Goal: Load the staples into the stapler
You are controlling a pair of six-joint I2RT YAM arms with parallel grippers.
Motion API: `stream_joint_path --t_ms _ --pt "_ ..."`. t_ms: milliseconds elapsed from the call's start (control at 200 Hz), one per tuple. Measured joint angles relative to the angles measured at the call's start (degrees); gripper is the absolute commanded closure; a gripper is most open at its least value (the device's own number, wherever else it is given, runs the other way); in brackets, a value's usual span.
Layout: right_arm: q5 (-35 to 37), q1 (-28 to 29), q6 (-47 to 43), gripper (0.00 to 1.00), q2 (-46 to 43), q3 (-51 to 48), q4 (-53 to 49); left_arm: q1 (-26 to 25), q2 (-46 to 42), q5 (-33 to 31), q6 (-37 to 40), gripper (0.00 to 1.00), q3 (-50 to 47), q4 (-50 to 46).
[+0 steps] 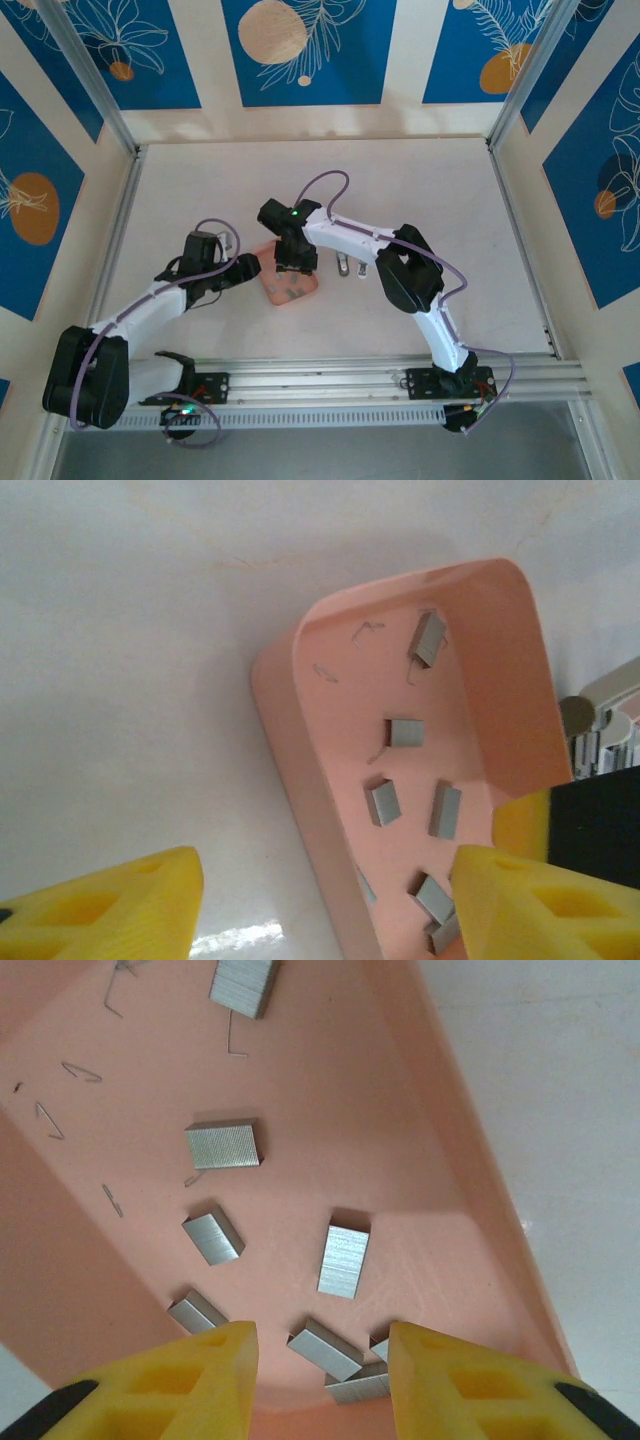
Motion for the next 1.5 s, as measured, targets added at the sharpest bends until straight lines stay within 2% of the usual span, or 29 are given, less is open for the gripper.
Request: stream_joint_path --t_ms 310,710,1105,1366,1501 --pt "-0.2 -0.4 0.6 0.60 2.5 0.0 0.9 -1.4 2.9 -1.5 -3.8 0.39 -2.2 3.4" --pt "-0.2 -0.8 1.1 0.63 3.3 0.0 1.3 -3.4 4.5 -3.4 -5.0 0.49 -2.2 5.4" --pt "-0.4 -1.0 1.2 0.67 5.4 0.9 1.4 -3.5 4.5 -3.7 -5.0 0.49 -2.7 6.4" --pt "-0.5 -1.6 1.2 0.82 5.5 0.8 1.3 -3.5 4.6 -3.9 -5.0 0.49 -2.7 6.4" --pt "-0.9 -1.8 0.9 0.85 5.5 0.7 1.4 -3.5 4.9 -3.9 -5.0 0.49 -2.7 6.6"
